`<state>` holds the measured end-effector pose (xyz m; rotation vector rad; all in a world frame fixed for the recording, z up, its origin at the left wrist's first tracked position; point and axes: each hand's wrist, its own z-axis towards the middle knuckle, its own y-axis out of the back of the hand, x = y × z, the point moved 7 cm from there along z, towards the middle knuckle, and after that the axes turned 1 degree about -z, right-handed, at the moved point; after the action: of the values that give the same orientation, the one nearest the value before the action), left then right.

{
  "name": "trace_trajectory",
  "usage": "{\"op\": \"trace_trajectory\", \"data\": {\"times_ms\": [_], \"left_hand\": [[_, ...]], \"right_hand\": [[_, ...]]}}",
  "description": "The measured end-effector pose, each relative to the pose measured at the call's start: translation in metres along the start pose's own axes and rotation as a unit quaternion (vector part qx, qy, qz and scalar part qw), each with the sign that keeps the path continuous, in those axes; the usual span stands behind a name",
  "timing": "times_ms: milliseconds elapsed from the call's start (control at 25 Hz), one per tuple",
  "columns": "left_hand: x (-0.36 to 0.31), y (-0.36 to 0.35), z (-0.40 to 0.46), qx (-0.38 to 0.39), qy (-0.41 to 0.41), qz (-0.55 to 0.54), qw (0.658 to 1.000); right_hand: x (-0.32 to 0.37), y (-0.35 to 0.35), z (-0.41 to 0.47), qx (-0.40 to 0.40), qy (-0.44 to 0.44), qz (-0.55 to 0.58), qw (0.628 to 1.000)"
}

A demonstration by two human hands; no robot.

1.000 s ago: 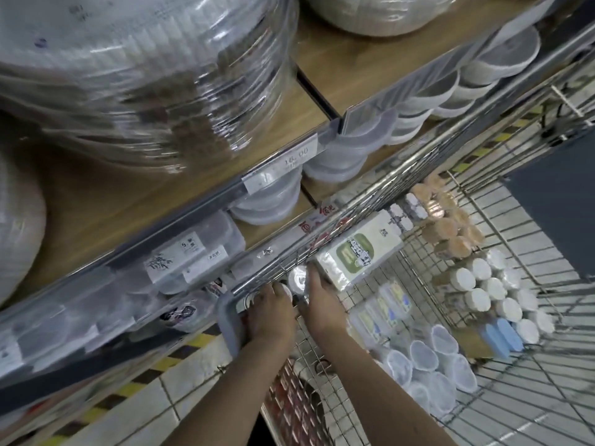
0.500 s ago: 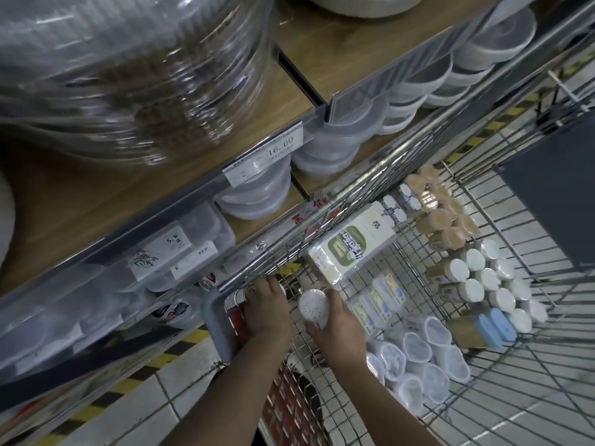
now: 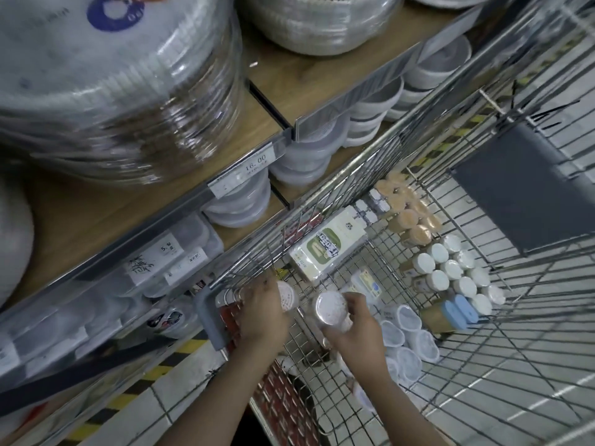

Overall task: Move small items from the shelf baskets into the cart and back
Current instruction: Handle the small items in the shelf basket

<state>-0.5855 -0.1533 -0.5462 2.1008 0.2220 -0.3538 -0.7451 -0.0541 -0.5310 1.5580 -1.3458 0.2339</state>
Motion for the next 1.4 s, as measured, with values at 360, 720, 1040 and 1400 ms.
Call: {"op": "trace_trajectory", "data": {"times_ms": [360,720,1040,1400], "left_hand": [[-0.026,0.133,-0.114,-0.037,-0.136,-0.209,0.968],[0.044,0.266,-0.255,-0.122,-0.077,-0.506,0.85],[0.172,0.329,-0.373,-0.265,-0.033,-0.584,0.766],[0.354,0.376,-0.533,-0.402,0.011,-0.555,0.728]], "right_hand": [[0.099,0.069,-0.075,0.052,0.095,0.127,0.986],[0.243,0.056,-0.19,0.186,0.201,0.255,0.927],[0.339,-0.055,-0.297,0.306,0.261,0.232,0.886],[0.411,-0.202,-0.474,0.446,0.324,0.158,0.819]]}}
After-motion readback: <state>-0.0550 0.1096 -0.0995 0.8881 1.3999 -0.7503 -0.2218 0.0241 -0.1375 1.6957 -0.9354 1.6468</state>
